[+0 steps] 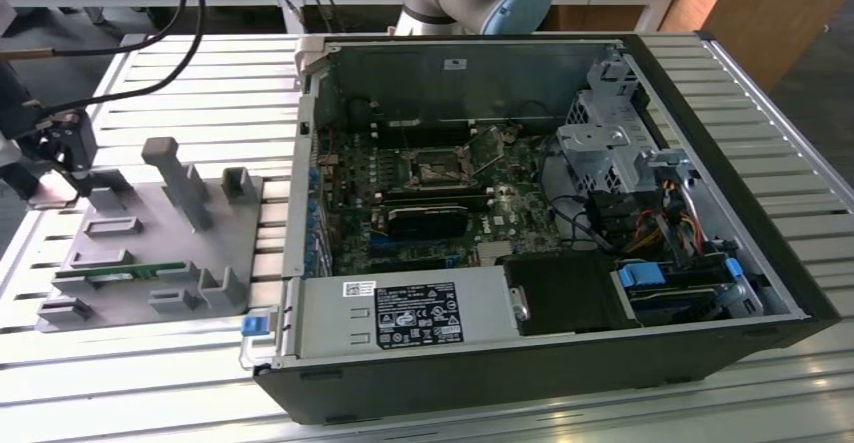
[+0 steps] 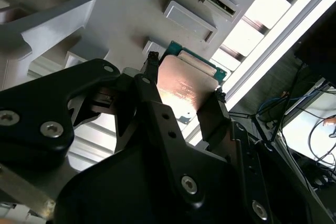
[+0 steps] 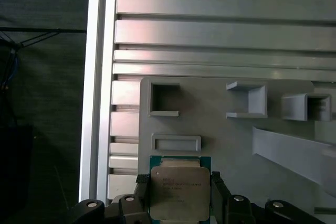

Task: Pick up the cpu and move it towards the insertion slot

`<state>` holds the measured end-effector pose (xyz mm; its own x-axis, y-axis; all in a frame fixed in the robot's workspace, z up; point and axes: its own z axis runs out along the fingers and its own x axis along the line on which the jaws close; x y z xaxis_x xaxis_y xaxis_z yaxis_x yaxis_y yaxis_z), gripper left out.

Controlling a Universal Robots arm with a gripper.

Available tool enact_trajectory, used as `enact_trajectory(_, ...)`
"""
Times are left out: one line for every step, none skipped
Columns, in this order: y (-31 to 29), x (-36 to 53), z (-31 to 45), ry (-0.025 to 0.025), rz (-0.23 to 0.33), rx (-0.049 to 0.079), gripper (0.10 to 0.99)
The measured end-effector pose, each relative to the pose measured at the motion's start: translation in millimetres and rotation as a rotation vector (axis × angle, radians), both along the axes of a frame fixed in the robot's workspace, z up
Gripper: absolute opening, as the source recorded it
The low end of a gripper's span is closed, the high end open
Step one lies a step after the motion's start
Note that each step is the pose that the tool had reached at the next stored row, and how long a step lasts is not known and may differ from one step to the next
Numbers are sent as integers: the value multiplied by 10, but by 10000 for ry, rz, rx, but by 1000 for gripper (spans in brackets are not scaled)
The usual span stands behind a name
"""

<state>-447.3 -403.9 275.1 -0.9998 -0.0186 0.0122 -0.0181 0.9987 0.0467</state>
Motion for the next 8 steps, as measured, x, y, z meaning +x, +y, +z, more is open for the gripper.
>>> enact_trajectory(0,0,5,-1,0,1,545)
enact_trajectory(1,0,12,-1,0,1,545)
enact_trajectory(2,0,19,0,-1,0,545)
enact_trajectory(2,0,26,-1,0,1,545)
enact_trajectory(3,0,33,-1,0,1,545)
enact_trajectory(4,0,40,-2,-1,1,545)
enact_trajectory(5,0,47,-1,0,1,545)
enact_trajectory(5,0,53,-1,0,1,545)
